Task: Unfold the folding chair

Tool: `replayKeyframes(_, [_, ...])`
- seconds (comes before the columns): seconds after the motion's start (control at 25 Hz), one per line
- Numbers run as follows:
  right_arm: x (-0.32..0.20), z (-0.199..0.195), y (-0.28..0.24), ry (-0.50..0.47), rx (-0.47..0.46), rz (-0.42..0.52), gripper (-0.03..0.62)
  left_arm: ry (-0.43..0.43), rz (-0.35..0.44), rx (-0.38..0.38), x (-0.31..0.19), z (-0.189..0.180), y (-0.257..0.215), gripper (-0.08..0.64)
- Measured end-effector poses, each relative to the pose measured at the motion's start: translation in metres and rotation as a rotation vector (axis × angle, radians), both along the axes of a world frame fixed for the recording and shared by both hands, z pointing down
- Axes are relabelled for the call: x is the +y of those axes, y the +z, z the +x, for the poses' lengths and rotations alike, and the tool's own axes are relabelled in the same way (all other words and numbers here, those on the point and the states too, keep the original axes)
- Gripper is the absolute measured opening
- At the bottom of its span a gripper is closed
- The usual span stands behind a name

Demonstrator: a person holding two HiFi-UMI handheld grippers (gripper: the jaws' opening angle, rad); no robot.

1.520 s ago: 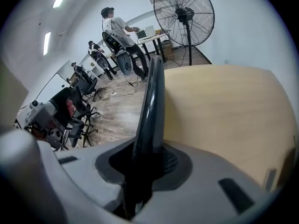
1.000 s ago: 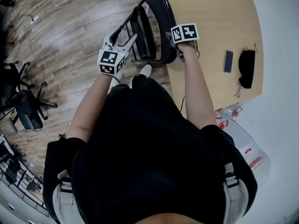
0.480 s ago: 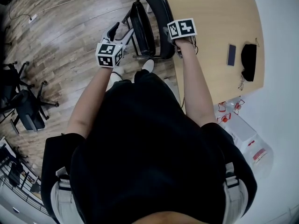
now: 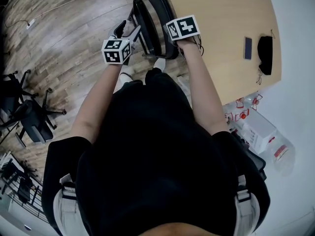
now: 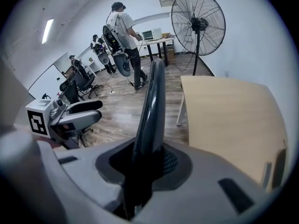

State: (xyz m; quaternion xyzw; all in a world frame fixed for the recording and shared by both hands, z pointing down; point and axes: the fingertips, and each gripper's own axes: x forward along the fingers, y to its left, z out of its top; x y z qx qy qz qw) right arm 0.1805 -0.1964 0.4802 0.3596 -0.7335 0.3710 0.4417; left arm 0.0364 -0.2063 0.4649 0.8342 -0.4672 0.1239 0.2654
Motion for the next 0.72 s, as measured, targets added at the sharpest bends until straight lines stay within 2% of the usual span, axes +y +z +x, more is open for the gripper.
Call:
replayKeyframes(0.4, [0.014,-0.040,-0.006,-0.016,0.032,0.035,0.089,-0.053,-0.111,-0.002,-0.029,-0.014,0.054,0.270])
replayKeyframes(0.56, [0.018,-0.053,-0.007,-0.021,0.043,0.044,0.091,-0.092,-0.201,0.008,-0.040,-0.013,0.087,0.270])
replayKeyframes(0.72, [0.020,-0.063,-0.009,-0.025,0.051,0.054,0.091,-0.172,-0.304,0.013,-0.051,-0.019,0.121,0.277])
